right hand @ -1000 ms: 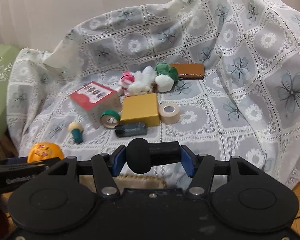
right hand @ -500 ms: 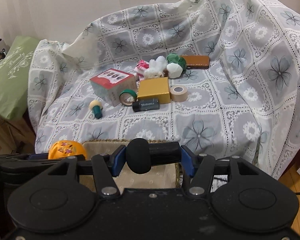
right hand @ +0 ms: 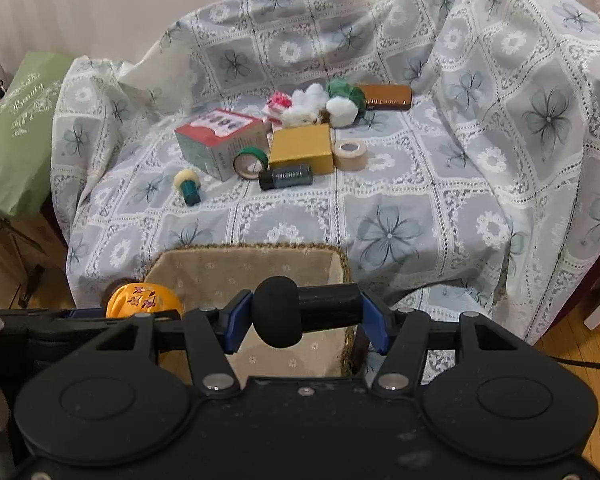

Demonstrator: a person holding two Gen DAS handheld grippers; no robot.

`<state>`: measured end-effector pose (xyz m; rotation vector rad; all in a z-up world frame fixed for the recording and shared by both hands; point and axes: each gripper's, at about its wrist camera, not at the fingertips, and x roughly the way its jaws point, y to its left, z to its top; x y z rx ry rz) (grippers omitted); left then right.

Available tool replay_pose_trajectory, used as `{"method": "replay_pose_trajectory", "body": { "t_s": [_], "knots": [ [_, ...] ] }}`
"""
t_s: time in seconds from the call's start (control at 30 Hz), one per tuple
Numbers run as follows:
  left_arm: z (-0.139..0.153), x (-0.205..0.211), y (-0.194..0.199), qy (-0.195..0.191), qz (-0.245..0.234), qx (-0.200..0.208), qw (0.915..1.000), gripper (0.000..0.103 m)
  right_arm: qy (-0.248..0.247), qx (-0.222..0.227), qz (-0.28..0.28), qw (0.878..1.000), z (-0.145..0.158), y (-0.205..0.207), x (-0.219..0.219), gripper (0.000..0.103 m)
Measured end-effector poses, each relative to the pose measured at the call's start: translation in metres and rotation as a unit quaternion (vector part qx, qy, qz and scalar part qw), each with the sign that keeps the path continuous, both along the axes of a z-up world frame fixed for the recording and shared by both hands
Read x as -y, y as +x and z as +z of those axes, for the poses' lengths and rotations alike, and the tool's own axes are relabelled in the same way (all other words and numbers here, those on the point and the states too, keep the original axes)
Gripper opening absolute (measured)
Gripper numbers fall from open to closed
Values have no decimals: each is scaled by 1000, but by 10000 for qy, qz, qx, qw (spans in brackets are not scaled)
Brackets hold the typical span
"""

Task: Organize soft objects
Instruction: 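Close the left tool on the yellow pouch while the right tool grips the black brush, then lower the yellow pouch into the basket and open the left tool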

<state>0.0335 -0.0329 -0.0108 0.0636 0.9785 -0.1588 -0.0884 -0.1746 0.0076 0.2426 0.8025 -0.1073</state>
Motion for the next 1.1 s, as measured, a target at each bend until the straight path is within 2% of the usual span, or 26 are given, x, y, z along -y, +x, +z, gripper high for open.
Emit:
{"method": "replay_pose_trajectory", "body": {
  "t_s": [0.33, 0.73, 0.9, 1.0, 1.1],
  "knots": [
    [-11, -4, 18, -116, 123, -324, 9993, 64, 16, -257, 95, 9996, -8, 7, -4, 57],
    [-30, 3, 30, 146, 158, -550, 9983, 64, 111, -420, 115, 9990, -15, 13, -2, 57],
    [-32, 2, 29, 188, 185, -598, 9979, 69, 123, -442, 134, 9989, -17, 13, -2, 57],
    [-29, 1, 27, 214, 216, -511, 9982, 75, 134, -469, 153, 9987, -18, 14, -2, 57],
    [-26, 0, 25, 246, 216, -427, 9986, 76, 155, -505, 165, 9985, -21, 15, -2, 57]
  ]
}}
